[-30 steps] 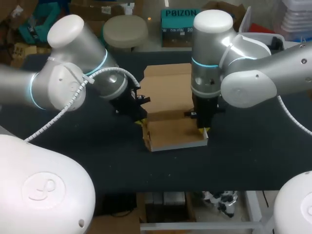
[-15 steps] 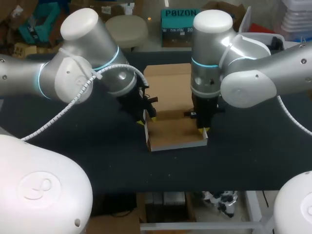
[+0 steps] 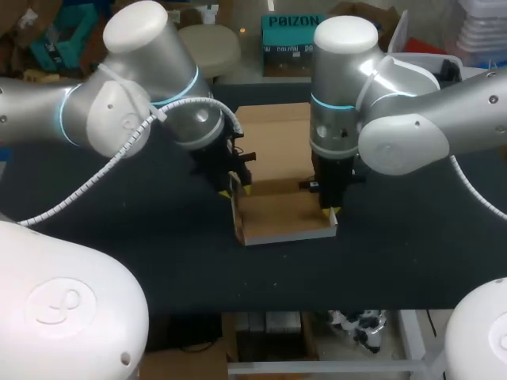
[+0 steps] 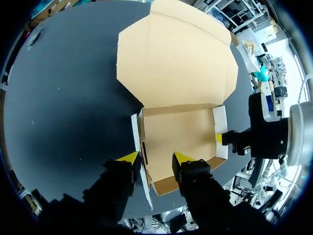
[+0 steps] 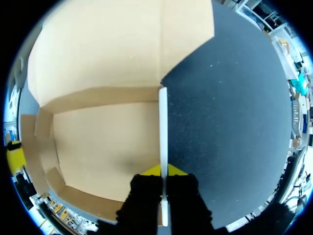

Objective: Assemble the packaging by folding the flat box into shape, placing the metal phone stand inside, and closing the box properly

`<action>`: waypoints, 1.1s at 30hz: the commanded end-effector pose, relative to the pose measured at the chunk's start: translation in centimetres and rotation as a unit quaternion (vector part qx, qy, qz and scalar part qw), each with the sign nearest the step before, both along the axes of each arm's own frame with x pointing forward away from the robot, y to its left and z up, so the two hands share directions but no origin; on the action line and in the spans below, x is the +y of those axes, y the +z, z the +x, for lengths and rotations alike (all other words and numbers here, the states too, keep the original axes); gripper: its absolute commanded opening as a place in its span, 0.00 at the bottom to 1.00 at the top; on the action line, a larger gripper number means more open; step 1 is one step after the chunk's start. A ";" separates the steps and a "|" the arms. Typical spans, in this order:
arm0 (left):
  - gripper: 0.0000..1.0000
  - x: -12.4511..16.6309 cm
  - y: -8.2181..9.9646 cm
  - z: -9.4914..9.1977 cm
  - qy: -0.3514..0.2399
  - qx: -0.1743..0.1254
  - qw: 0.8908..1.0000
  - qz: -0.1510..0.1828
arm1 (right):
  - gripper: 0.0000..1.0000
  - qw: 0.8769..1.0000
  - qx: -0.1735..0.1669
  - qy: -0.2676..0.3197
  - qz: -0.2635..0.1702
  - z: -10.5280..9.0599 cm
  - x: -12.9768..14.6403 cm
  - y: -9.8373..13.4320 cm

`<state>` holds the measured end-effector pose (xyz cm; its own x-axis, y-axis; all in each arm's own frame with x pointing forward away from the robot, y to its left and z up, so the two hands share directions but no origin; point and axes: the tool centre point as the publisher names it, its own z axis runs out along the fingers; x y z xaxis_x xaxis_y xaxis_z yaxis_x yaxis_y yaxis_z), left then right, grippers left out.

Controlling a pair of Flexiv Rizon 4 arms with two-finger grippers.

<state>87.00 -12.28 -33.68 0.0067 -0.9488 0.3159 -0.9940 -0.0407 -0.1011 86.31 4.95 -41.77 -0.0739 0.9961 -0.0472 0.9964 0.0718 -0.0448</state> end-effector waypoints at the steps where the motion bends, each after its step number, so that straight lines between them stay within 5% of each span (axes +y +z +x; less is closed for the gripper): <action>1: 0.44 1.6 0.8 -0.8 0.013 -0.008 1.000 -0.002 | 0.00 1.000 0.002 0.000 -0.002 0.1 0.2 0.0; 18: 0.43 7.5 1.3 -2.3 0.038 -0.027 0.995 -0.083 | 0.00 1.000 0.002 0.000 -0.002 0.1 0.2 0.0; 26: 0.10 9.1 0.2 -2.7 0.046 -0.024 0.993 -0.103 | 0.00 1.000 0.002 0.000 -0.002 0.1 0.2 0.0; 33: 0.17 10.3 -0.5 -3.1 0.059 -0.026 0.991 -0.119 | 0.00 1.000 0.002 0.000 -0.002 0.1 0.2 0.0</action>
